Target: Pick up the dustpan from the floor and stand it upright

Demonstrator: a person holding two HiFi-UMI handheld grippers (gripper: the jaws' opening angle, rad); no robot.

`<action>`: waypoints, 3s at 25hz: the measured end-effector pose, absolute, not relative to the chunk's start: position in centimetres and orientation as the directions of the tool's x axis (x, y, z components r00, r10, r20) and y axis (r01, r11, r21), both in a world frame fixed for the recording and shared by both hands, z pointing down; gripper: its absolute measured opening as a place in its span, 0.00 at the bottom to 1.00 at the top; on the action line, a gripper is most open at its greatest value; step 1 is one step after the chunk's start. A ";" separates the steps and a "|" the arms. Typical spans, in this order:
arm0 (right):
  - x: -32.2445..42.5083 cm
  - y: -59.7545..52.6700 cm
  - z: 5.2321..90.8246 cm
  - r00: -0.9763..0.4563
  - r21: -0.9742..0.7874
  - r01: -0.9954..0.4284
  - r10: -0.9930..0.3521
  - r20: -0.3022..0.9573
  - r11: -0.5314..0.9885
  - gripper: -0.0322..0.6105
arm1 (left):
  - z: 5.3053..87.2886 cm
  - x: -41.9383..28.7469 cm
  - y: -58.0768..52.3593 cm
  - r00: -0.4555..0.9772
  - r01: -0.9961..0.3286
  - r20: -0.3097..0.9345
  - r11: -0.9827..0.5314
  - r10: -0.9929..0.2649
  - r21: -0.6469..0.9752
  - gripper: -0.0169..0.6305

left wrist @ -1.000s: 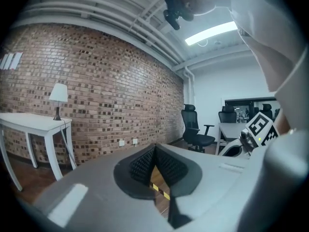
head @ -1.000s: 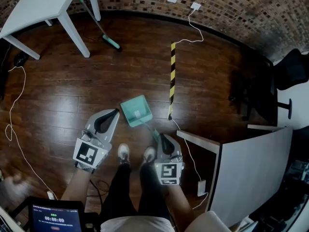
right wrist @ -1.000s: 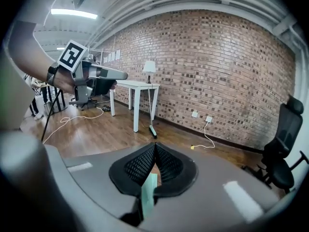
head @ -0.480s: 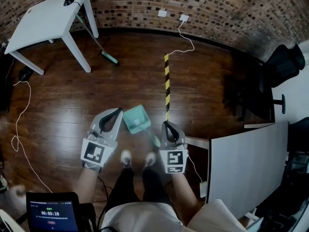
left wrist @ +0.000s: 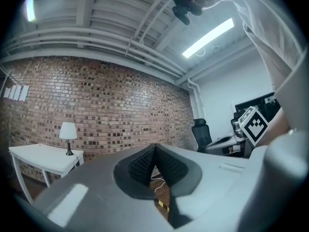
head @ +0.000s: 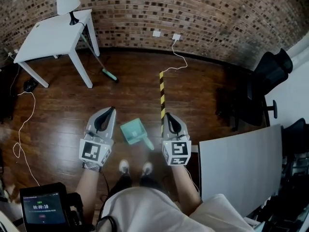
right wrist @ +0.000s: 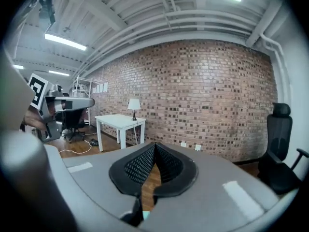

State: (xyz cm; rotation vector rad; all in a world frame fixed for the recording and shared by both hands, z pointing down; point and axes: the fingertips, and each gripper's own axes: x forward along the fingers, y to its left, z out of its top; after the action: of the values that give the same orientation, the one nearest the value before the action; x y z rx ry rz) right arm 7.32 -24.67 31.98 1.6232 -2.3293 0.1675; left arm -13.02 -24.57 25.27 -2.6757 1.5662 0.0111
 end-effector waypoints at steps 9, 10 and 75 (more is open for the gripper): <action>5.6 -24.9 25.9 -0.352 0.144 -0.912 -0.913 0.207 0.385 0.07 | 22.6 -14.3 -22.6 0.441 -0.897 -0.035 -0.439 -0.897 -0.045 0.03; 5.5 -24.7 25.7 -0.352 0.147 -0.912 -0.914 0.203 0.384 0.07 | 22.4 -14.5 -22.4 0.440 -0.898 -0.038 -0.438 -0.897 -0.046 0.03; 12.9 22.1 17.3 -0.344 0.107 -0.932 -0.938 0.038 0.346 0.07 | 17.0 -11.2 22.3 0.470 -0.881 -0.050 -0.466 -0.881 -0.078 0.03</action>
State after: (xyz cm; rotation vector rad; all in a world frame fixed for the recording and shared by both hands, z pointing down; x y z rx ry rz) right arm 12.87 22.12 17.33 1.7425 -2.5002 -0.1002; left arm -11.24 22.33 17.03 -2.6129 1.5705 0.0046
